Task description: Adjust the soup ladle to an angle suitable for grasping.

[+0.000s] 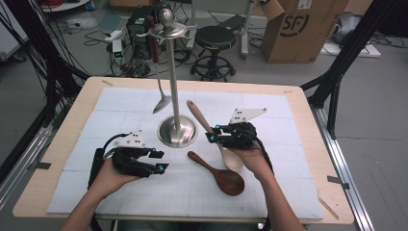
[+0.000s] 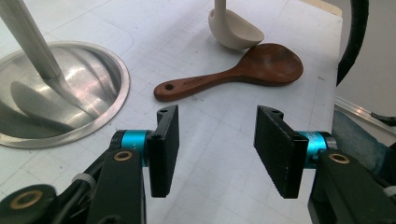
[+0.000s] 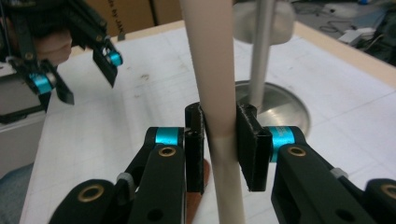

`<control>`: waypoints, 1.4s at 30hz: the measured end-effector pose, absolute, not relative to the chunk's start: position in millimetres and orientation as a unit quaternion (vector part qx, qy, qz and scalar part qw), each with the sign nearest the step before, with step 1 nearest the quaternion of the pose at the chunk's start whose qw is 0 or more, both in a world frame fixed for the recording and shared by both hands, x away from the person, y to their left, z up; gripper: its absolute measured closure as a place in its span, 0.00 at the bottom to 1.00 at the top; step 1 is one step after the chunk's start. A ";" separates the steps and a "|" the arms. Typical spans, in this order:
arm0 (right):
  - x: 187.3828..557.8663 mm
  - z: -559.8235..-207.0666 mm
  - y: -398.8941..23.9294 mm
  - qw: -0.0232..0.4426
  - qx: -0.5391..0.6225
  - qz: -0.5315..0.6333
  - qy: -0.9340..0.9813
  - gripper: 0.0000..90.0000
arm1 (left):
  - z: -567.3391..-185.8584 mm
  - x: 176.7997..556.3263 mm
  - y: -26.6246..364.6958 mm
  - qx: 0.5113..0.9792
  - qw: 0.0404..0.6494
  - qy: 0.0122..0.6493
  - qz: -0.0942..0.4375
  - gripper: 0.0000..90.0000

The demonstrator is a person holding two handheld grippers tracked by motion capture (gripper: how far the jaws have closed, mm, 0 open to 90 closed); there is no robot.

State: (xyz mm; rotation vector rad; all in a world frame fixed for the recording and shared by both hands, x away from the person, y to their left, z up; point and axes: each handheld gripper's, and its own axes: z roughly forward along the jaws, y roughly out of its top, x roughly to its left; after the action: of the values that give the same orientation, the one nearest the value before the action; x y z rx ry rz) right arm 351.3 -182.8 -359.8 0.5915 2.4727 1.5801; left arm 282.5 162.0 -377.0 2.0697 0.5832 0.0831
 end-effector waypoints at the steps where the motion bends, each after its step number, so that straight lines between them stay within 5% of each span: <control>1: 351.4 -357.4 -185.2 0.077 0.199 0.528 0.822 0.84 | -377.1 282.5 161.9 0.846 0.475 0.239 0.034 0.56; 12: 347.4 -333.6 -201.5 0.089 0.204 0.565 0.795 0.85 | -378.0 283.3 157.9 0.846 0.476 0.236 0.039 0.52; 31: 322.1 -328.6 -168.4 0.051 0.163 0.588 0.790 0.85 | -374.2 280.1 148.1 0.835 0.499 0.224 0.054 0.52; 42: 313.9 -334.1 -150.1 0.032 0.154 0.595 0.788 0.85 | -373.2 278.5 136.4 0.835 0.507 0.209 0.050 0.61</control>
State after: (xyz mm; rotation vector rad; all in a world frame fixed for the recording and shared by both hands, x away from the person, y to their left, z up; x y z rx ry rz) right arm 313.9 -150.1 -334.1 0.4737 2.4272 1.8321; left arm 278.5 136.4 -373.2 2.0132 0.5030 0.1217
